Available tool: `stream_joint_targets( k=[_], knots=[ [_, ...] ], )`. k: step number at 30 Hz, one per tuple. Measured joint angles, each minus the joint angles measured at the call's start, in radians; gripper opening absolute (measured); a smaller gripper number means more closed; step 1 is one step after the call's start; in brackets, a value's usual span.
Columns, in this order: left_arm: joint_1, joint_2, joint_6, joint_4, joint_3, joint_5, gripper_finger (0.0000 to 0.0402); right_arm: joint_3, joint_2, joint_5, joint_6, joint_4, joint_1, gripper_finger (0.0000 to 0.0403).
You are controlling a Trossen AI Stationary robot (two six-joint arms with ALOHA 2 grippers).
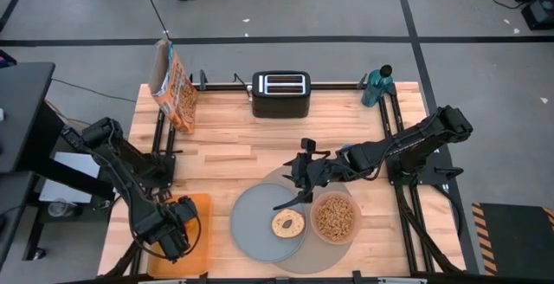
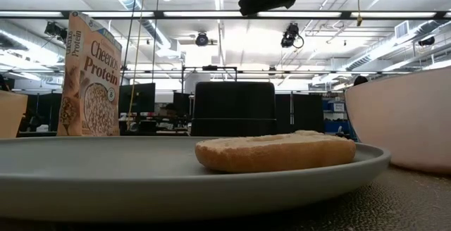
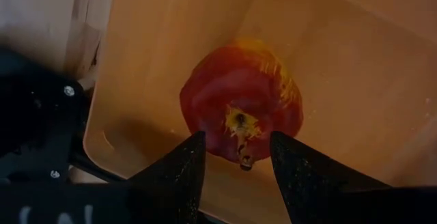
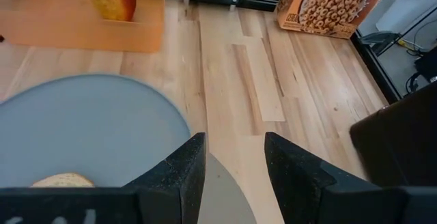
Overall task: Arrange a breakfast setting
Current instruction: Put the red apple on the blue plate
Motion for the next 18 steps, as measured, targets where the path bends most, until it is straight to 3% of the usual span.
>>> stream_joint_targets(
  k=[6, 18],
  knots=[
    [0.0, 0.009, -0.023, 0.0, 0.0, 0.01, 0.0163, 0.0, 0.0, 0.001, 0.0, 0.0, 0.0, 0.0158],
    [0.0, 0.013, -0.025, 0.001, 0.0, 0.02, 0.0104, 0.0, 0.0, 0.001, 0.0, 0.002, 0.0, 0.0158]
  ],
)
